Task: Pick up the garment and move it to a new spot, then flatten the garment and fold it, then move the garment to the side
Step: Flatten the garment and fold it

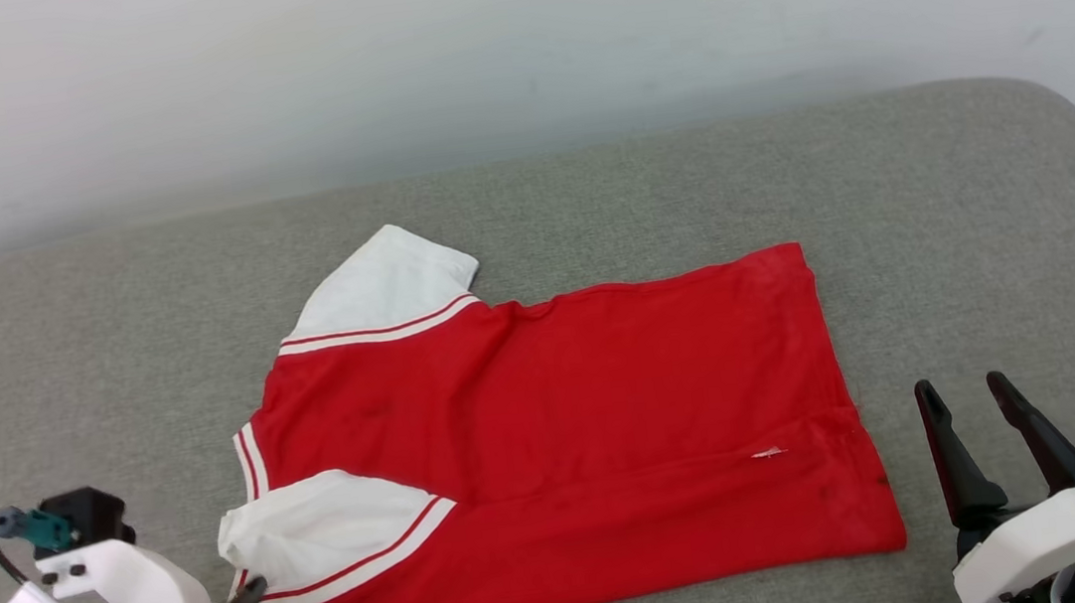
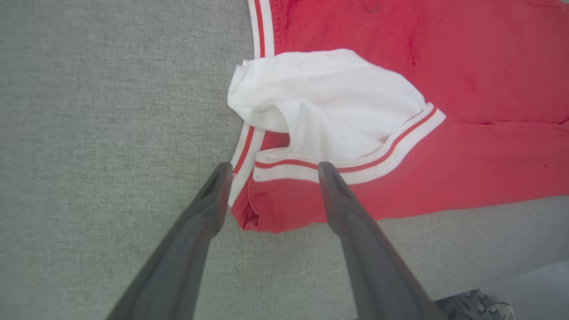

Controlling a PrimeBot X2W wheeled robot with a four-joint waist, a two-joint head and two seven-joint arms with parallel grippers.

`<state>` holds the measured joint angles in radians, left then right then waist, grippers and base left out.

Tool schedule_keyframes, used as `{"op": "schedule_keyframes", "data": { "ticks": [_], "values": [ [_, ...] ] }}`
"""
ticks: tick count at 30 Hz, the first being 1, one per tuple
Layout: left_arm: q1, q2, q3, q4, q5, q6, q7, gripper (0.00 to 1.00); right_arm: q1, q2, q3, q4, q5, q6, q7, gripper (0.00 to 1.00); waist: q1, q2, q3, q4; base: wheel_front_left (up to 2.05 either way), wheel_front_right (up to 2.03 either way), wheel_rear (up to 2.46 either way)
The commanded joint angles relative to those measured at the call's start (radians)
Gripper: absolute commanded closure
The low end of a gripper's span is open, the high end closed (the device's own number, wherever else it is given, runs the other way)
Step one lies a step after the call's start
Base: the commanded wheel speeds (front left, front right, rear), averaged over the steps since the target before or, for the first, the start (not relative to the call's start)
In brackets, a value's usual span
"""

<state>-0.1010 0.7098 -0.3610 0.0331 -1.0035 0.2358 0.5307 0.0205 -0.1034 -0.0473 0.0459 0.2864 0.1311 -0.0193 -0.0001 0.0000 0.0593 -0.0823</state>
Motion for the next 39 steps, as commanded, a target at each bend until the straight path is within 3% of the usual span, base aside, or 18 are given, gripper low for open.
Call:
{"op": "schedule_keyframes", "data": {
  "ticks": [1, 13, 19, 20, 21, 22, 23, 31, 39],
  "values": [
    [0.015, 0.002, -0.009, -0.010, -0.008, 0.009, 0.021, 0.00, 0.003, 0.009, -0.002, -0.015, -0.003, -0.001, 0.001, 0.00, 0.0001, 0.0000, 0.007, -0.010, 0.00, 0.00, 0.00],
    [-0.035, -0.005, -0.073, 0.058, 0.023, 0.038, 0.104, 0.00, -0.011, 0.032, -0.005, -0.063, 0.005, -0.001, 0.032, 0.00, 0.0001, 0.0000, 0.077, -0.037, 0.00, 0.00, 0.00],
    [-0.041, -0.072, -0.130, 0.119, 0.009, 0.011, 0.133, 0.00, -0.019, 0.037, -0.008, -0.057, 0.022, -0.001, 0.041, 0.00, 0.0001, 0.0000, 0.098, -0.043, 0.00, 0.00, 0.00],
    [-0.043, -0.079, -0.139, 0.129, 0.013, 0.006, 0.135, 0.09, -0.018, 0.037, -0.009, -0.056, 0.024, -0.001, 0.044, 0.00, 0.0001, 0.0000, 0.100, -0.043, 0.00, 0.00, 0.00],
    [-0.042, -0.088, -0.145, 0.138, 0.010, -0.001, 0.135, 0.53, -0.018, 0.035, -0.011, -0.054, 0.028, -0.001, 0.046, 0.00, 0.0001, 0.0000, 0.102, -0.043, 0.00, 0.00, 0.00],
    [-0.043, -0.097, -0.147, 0.143, 0.006, -0.006, 0.129, 0.80, -0.020, 0.029, -0.014, -0.054, 0.029, -0.001, 0.050, 0.00, 0.0001, 0.0000, 0.102, -0.042, 0.00, 0.00, 0.00],
    [-0.045, -0.100, -0.149, 0.148, 0.010, -0.010, 0.125, 1.00, -0.020, 0.022, -0.017, -0.050, 0.028, -0.001, 0.058, 0.00, 0.0001, 0.0000, 0.101, -0.041, 0.00, 0.00, 0.00],
    [-0.048, -0.086, -0.131, 0.116, 0.035, -0.013, 0.064, 1.00, -0.019, -0.019, -0.060, -0.032, 0.048, -0.001, 0.153, 0.00, 0.0001, 0.0000, 0.066, -0.016, 0.00, 0.00, 0.00],
    [-0.036, -0.047, -0.105, 0.004, 0.062, 0.023, 0.032, 1.00, -0.026, -0.094, -0.030, 0.009, 0.085, -0.001, 0.396, 0.00, 0.0001, 0.0000, 0.060, 0.008, 0.00, 0.00, 0.00]
  ]
}}
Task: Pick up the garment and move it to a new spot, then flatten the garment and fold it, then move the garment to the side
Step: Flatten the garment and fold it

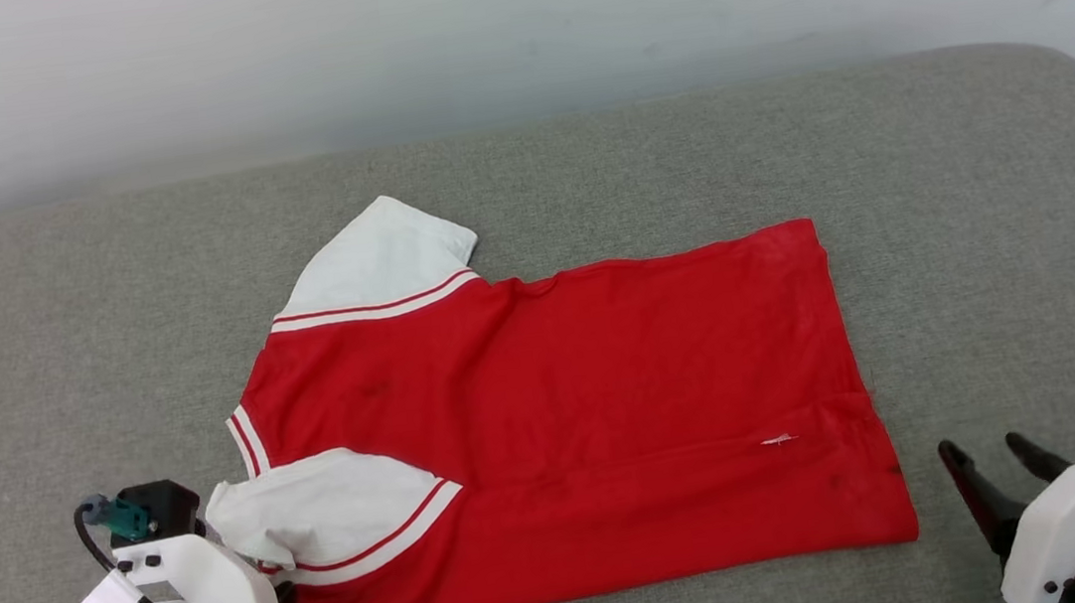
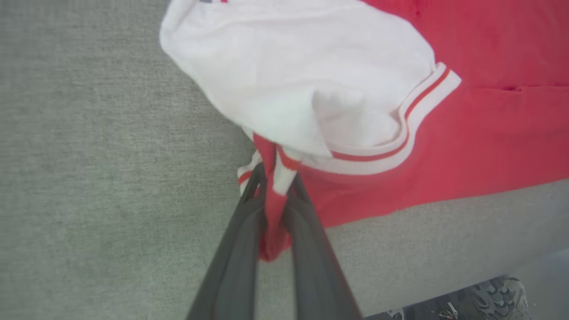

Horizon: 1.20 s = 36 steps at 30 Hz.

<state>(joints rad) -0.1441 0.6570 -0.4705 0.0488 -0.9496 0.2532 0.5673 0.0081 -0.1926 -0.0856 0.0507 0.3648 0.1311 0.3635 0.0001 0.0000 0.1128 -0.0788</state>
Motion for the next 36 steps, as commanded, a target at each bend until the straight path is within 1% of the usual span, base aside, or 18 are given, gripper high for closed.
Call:
{"op": "schedule_keyframes", "data": {
  "ticks": [1, 7, 16, 17, 18, 22, 27, 31, 36],
  "values": [
    [0.007, 0.011, 0.008, -0.027, 0.013, 0.013, -0.007, 1.00, -0.018, -0.010, 0.021, 0.008, 0.015, -0.001, 0.042, 0.00, -0.0001, 0.0000, 0.011, 0.008, 0.00, 0.00, 0.00],
    [-0.021, 0.023, 0.008, -0.104, 0.038, 0.031, -0.009, 1.00, -0.049, -0.035, 0.105, 0.056, 0.063, -0.001, 0.177, 0.00, -0.0001, 0.0000, 0.064, 0.029, 0.00, 0.00, 0.00],
    [-0.031, 0.011, 0.005, -0.123, 0.043, 0.040, -0.013, 1.00, -0.084, -0.052, 0.246, 0.136, 0.134, 0.001, 0.328, 0.00, -0.0001, 0.0000, 0.109, 0.041, 0.00, 0.00, 0.00],
    [-0.030, 0.010, 0.004, -0.123, 0.042, 0.041, -0.013, 1.00, -0.085, -0.053, 0.252, 0.137, 0.143, 0.001, 0.333, 0.63, -0.0001, 0.0000, 0.111, 0.041, 0.00, 0.00, 0.00],
    [-0.030, 0.009, 0.004, -0.122, 0.041, 0.040, -0.014, 1.00, -0.091, -0.057, 0.257, 0.135, 0.146, 0.001, 0.331, 1.00, -0.0001, 0.0000, 0.111, 0.042, 0.00, 0.00, 0.00],
    [-0.015, 0.009, 0.004, -0.121, 0.038, 0.042, -0.024, 1.00, -0.113, -0.081, 0.254, 0.121, 0.149, 0.000, 0.311, 1.00, -0.0001, 0.0000, 0.091, 0.041, 0.00, 0.00, 0.00],
    [0.020, 0.015, 0.002, -0.141, 0.043, 0.050, -0.037, 1.00, -0.099, -0.114, 0.233, 0.080, 0.147, -0.001, 0.291, 1.00, -0.0001, 0.0000, 0.033, 0.043, 0.00, 0.00, 0.00],
    [0.070, 0.023, -0.005, -0.165, 0.044, 0.067, -0.040, 1.00, -0.054, -0.120, 0.227, 0.046, 0.144, -0.001, 0.299, 1.00, -0.0001, 0.0000, -0.030, 0.043, 0.00, 0.00, 0.00],
    [0.156, 0.040, -0.003, -0.196, 0.026, 0.099, -0.039, 1.00, 0.030, -0.119, 0.211, -0.001, 0.146, -0.001, 0.332, 1.00, -0.0001, 0.0000, -0.106, 0.047, 0.00, 0.00, 0.00]
  ]
}}
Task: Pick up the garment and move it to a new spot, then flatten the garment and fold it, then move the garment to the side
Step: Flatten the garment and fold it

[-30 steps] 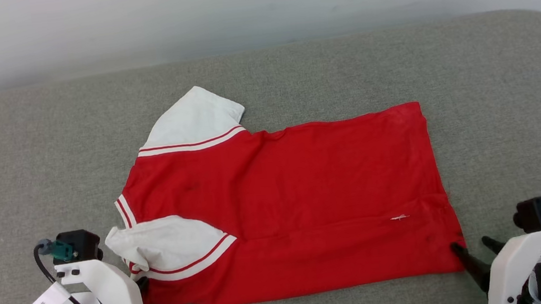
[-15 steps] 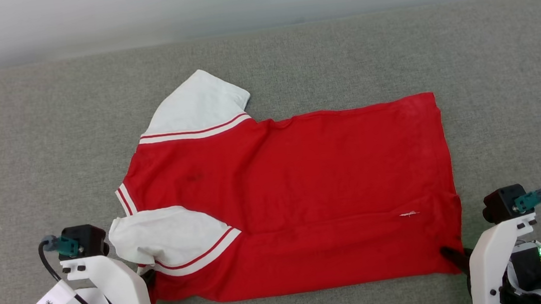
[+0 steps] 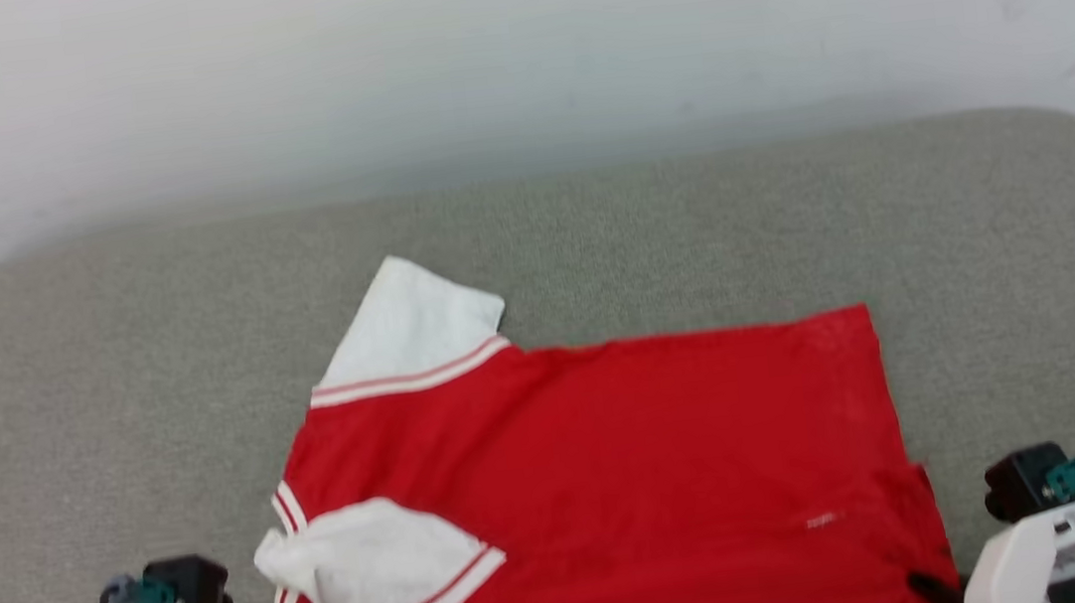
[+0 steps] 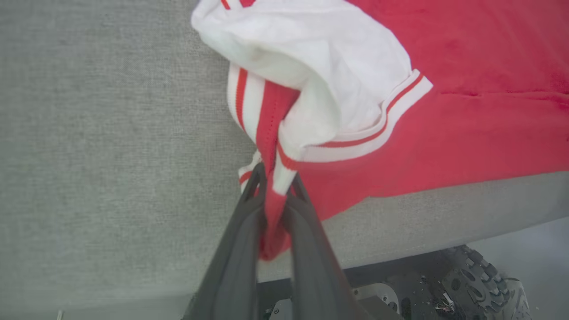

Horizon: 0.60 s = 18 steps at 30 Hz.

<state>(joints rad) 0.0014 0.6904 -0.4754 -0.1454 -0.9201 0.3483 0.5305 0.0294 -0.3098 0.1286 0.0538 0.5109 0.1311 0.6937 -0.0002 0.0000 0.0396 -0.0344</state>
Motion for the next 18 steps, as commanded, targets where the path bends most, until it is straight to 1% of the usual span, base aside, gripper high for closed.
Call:
{"op": "schedule_keyframes", "data": {
  "ticks": [1, 6, 8, 11, 14, 15, 16, 17, 18],
  "values": [
    [0.029, 0.011, 0.004, -0.009, -0.009, 0.011, -0.001, 1.00, 0.029, -0.001, -0.008, -0.014, -0.002, -0.001, 0.009, 1.00, 0.0002, 0.0000, -0.043, 0.004, 0.00, 0.00, 0.00],
    [0.117, 0.029, 0.028, -0.031, -0.036, 0.050, -0.006, 1.00, 0.104, 0.021, -0.038, -0.045, -0.013, -0.001, 0.030, 1.00, 0.0002, 0.0000, -0.064, 0.005, 0.00, 0.00, 0.00],
    [0.144, 0.024, 0.036, -0.030, -0.053, 0.057, -0.011, 1.00, 0.128, 0.037, -0.049, -0.041, -0.011, -0.001, 0.031, 1.00, 0.0002, 0.0000, -0.068, 0.007, 0.00, 0.00, 0.00],
    [0.167, 0.008, 0.043, -0.012, -0.074, 0.048, -0.022, 1.00, 0.153, 0.060, -0.063, -0.026, -0.016, -0.001, 0.019, 1.00, 0.0002, 0.0000, -0.070, 0.009, 0.00, 0.00, 0.00],
    [0.161, -0.010, 0.037, 0.022, -0.084, 0.028, -0.036, 1.00, 0.163, 0.085, -0.072, 0.004, -0.013, -0.001, -0.004, 1.00, 0.0002, 0.0000, -0.068, 0.011, 0.00, 0.00, 0.00],
    [0.150, -0.019, 0.035, 0.034, -0.083, 0.020, -0.042, 1.00, 0.163, 0.089, -0.075, 0.011, -0.014, -0.001, -0.013, 0.72, 0.0002, 0.0000, -0.067, 0.012, 0.00, 0.00, 0.00],
    [0.141, -0.027, 0.032, 0.047, -0.082, 0.014, -0.047, 1.00, 0.163, 0.095, -0.080, 0.020, -0.016, -0.001, -0.026, 0.00, 0.0002, 0.0000, -0.066, 0.013, 0.00, 0.00, 0.00],
    [0.131, -0.035, 0.029, 0.060, -0.080, 0.008, -0.053, 1.00, 0.165, 0.105, -0.083, 0.028, -0.011, -0.001, -0.038, 0.00, 0.0002, 0.0000, -0.065, 0.014, 0.00, 0.00, 0.00],
    [0.121, -0.044, 0.031, 0.072, -0.080, 0.004, -0.061, 0.79, 0.164, 0.108, -0.084, 0.028, -0.014, -0.001, -0.057, 0.00, 0.0002, 0.0000, -0.065, 0.014, 0.00, 0.00, 0.00]
  ]
}}
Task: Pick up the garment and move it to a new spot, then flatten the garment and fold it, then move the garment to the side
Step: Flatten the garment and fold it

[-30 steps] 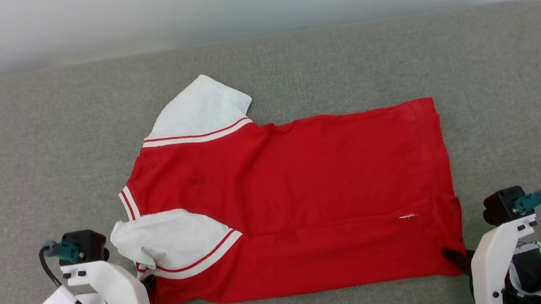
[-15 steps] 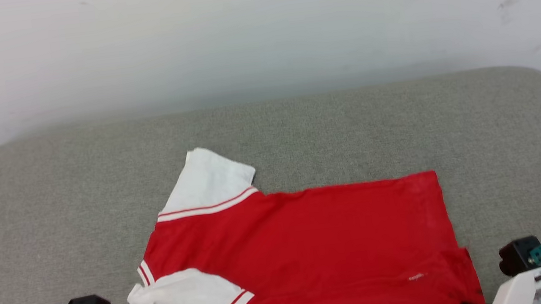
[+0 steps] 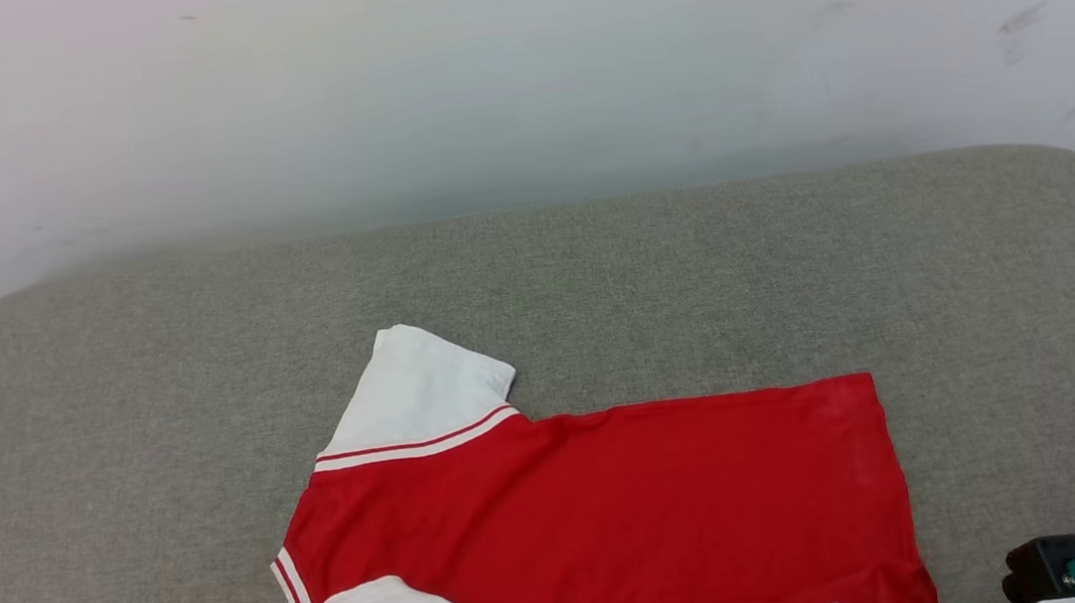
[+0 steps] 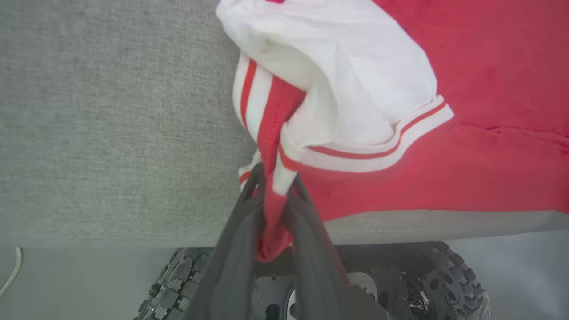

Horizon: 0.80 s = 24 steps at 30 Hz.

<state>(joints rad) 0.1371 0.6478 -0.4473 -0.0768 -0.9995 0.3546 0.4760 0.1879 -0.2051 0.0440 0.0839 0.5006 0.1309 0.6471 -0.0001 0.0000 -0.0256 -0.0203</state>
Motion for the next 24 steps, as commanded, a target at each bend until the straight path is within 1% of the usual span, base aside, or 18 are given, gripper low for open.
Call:
{"op": "schedule_keyframes", "data": {
  "ticks": [1, 2, 3, 4, 9, 13, 16, 20, 22, 24],
  "values": [
    [-0.020, -0.009, 0.001, 0.015, -0.001, -0.008, -0.010, 0.66, 0.004, 0.009, -0.003, -0.002, -0.005, 0.000, -0.031, 0.00, 0.0001, 0.0000, 0.001, 0.000, 0.00, 0.00, 0.00],
    [-0.026, -0.013, -0.001, 0.024, 0.001, -0.012, -0.015, 0.54, 0.001, 0.014, -0.004, -0.007, -0.007, -0.001, -0.059, 0.00, 0.0001, 0.0000, 0.002, -0.001, 0.00, 0.00, 0.00],
    [-0.036, -0.016, 0.002, 0.031, 0.006, -0.015, -0.022, 0.08, -0.007, 0.016, -0.012, -0.014, -0.015, 0.000, -0.094, 0.00, 0.0001, 0.0000, 0.002, -0.002, 0.00, 0.00, 0.00],
    [-0.045, -0.018, 0.005, 0.036, 0.010, -0.018, -0.029, 0.00, -0.012, 0.019, -0.016, -0.020, -0.021, 0.000, -0.128, 0.00, 0.0001, 0.0000, 0.002, -0.003, 0.00, 0.00, 0.00],
    [-0.089, -0.005, 0.014, 0.041, 0.047, -0.029, -0.069, 0.00, -0.043, 0.030, -0.040, -0.064, -0.100, 0.000, -0.325, 0.00, 0.0001, 0.0000, -0.001, -0.011, 0.00, 0.00, 0.00],
    [-0.140, 0.000, 0.023, 0.034, 0.082, -0.040, -0.107, 0.00, -0.073, 0.047, -0.063, -0.102, -0.158, 0.000, -0.448, 0.00, 0.0001, 0.0000, -0.002, -0.021, 0.00, 0.00, 0.00],
    [-0.190, -0.007, 0.034, 0.038, 0.121, -0.040, -0.157, 0.00, -0.101, 0.054, -0.072, -0.129, -0.189, 0.000, -0.507, 0.00, 0.0001, 0.0000, 0.005, -0.033, 0.00, 0.00, 0.00],
    [-0.261, -0.034, 0.041, 0.063, 0.161, -0.049, -0.229, 0.00, -0.137, 0.060, -0.075, -0.167, -0.219, 0.000, -0.546, 0.00, 0.0001, 0.0000, 0.027, -0.054, 0.00, 0.00, 0.00],
    [-0.328, -0.055, 0.047, 0.092, 0.188, -0.057, -0.275, 0.00, -0.171, 0.063, -0.077, -0.202, -0.238, 0.000, -0.554, 0.00, 0.0001, 0.0000, 0.075, -0.071, 0.00, 0.00, 0.00],
    [-0.382, -0.066, 0.048, 0.119, 0.204, -0.068, -0.296, 0.00, -0.193, 0.064, -0.075, -0.222, -0.242, 0.000, -0.553, 0.00, 0.0001, 0.0000, 0.114, -0.082, 0.00, 0.00, 0.00]
  ]
}}
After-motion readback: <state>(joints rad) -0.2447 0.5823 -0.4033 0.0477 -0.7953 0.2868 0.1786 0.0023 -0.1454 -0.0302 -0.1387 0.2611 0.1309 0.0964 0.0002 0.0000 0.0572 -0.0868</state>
